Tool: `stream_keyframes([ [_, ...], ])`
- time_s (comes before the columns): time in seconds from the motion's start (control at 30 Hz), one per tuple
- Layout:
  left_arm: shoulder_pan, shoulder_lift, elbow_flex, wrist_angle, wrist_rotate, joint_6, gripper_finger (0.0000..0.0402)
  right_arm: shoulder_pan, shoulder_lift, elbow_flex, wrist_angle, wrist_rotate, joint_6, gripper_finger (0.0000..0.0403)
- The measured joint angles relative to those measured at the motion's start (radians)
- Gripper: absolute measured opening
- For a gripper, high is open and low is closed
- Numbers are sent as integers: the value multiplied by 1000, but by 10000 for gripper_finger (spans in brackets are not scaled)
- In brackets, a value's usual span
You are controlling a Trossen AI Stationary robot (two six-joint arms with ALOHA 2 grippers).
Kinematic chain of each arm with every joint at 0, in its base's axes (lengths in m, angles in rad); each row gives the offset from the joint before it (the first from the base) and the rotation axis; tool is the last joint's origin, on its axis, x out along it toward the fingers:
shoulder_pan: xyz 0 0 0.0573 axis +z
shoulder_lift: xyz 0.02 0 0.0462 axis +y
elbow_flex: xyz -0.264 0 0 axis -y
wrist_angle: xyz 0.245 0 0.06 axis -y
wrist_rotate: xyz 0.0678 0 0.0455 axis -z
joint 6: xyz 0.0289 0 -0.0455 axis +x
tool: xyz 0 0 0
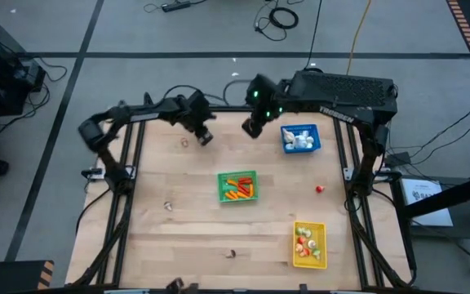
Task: Sort produce into baskets
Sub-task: Put the brown mushroom into the yellow bin
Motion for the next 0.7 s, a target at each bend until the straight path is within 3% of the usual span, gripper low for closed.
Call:
stream_keyframes([
  [0.2, -106, -340, -211, -7, 201, -58, 79, 170, -6, -90, 13, 106, 34, 0],
  [0.33, -231, -635, -451, 103, 250, -195, 80, 304, -45, -225, 213, 179, 63, 0],
  [0.53, -427, -994, -876, 670, 240, -444, 80, 473, -8, -421, 768, 169, -108, 0],
  [0.7, -481, -1076, -1109, 1122, 169, -578, 81, 527, 45, -457, 998, 177, -349, 0],
])
